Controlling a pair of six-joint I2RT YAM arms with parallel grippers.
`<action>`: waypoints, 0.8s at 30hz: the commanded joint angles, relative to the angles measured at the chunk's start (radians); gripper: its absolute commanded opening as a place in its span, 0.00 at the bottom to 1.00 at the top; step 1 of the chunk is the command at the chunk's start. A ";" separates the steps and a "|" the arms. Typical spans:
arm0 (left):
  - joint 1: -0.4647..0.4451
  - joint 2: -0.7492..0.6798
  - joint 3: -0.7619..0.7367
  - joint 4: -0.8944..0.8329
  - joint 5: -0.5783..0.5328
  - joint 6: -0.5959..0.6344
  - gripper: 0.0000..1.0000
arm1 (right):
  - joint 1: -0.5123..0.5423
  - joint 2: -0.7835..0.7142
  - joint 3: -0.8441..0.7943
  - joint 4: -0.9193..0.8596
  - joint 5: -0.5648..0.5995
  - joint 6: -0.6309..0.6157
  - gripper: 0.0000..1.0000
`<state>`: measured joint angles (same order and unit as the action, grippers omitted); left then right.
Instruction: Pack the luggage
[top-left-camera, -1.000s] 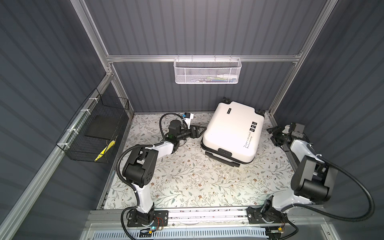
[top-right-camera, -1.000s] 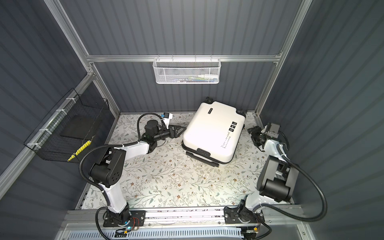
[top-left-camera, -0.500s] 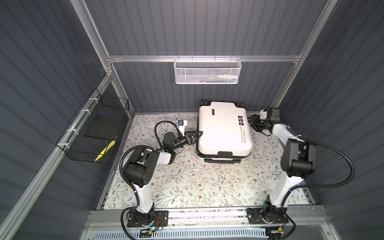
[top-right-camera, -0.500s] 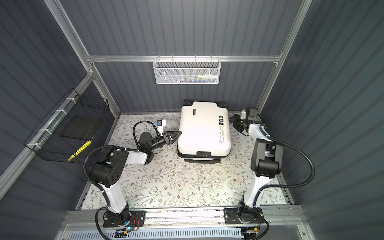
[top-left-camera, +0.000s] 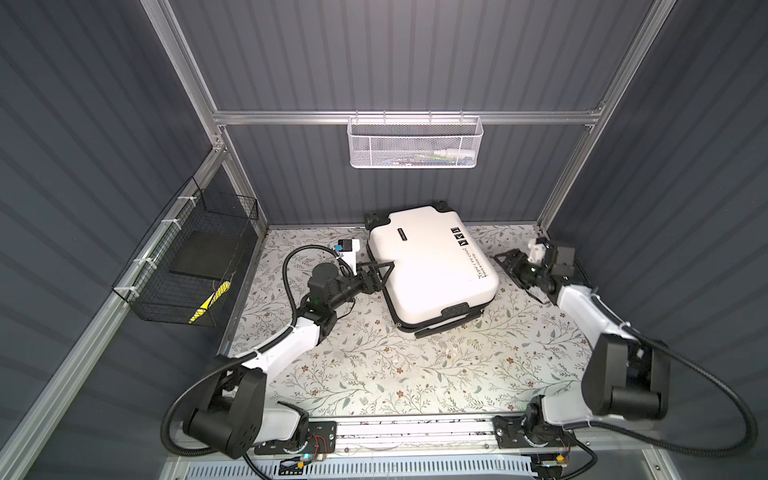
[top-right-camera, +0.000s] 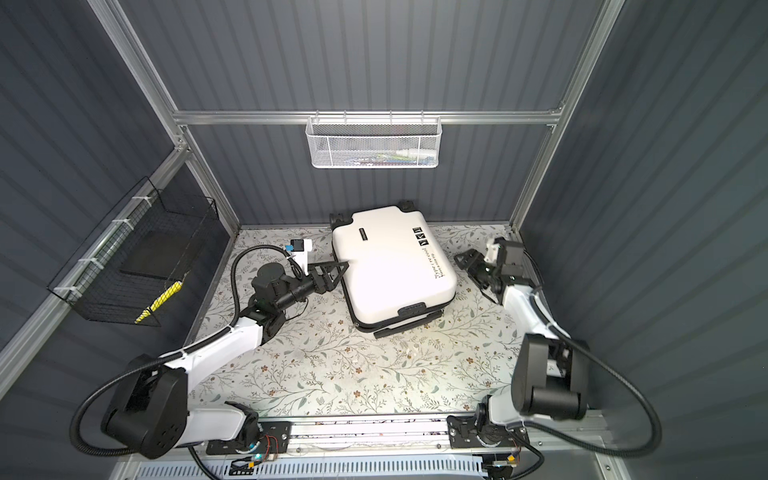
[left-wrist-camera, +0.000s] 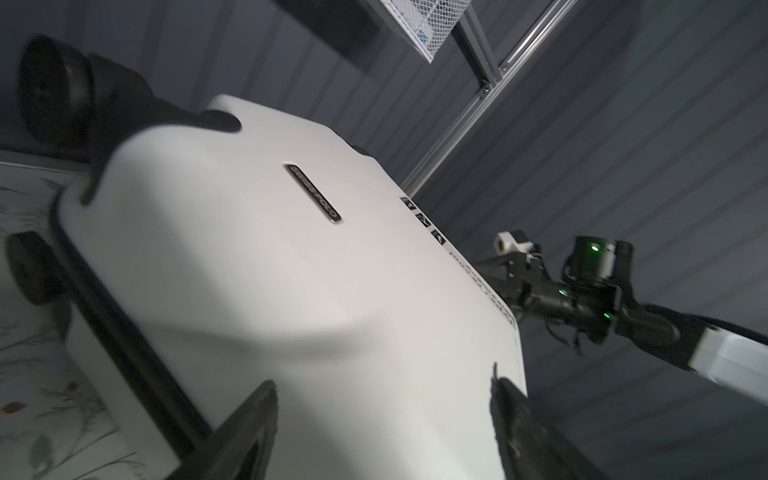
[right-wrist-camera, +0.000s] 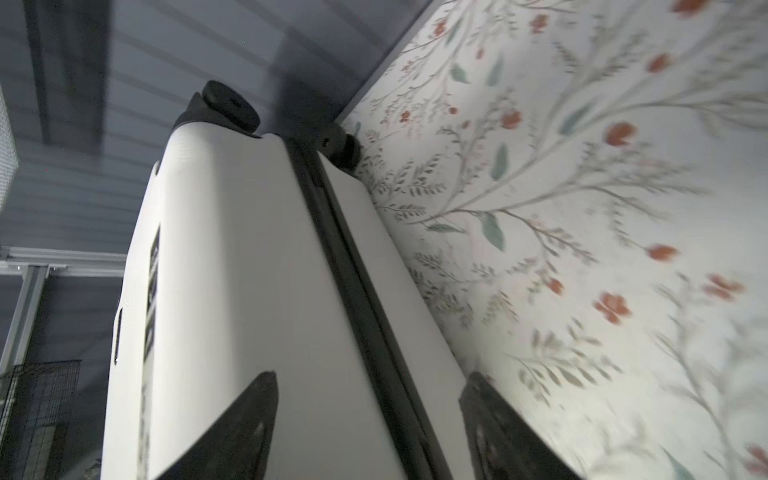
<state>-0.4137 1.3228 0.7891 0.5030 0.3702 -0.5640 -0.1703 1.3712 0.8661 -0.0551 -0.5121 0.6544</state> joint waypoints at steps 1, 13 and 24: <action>0.000 -0.018 0.140 -0.360 -0.124 0.155 0.82 | 0.000 -0.152 -0.185 0.071 0.004 0.017 0.72; -0.039 0.070 0.479 -0.790 -0.253 0.267 0.81 | 0.120 -0.600 -0.665 0.322 0.045 -0.055 0.66; -0.093 0.150 0.536 -0.796 -0.241 0.266 0.81 | 0.228 -0.513 -0.704 0.444 0.162 -0.105 0.55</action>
<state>-0.4984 1.4628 1.2819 -0.2714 0.1303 -0.3199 0.0490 0.8474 0.1577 0.3317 -0.3878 0.5781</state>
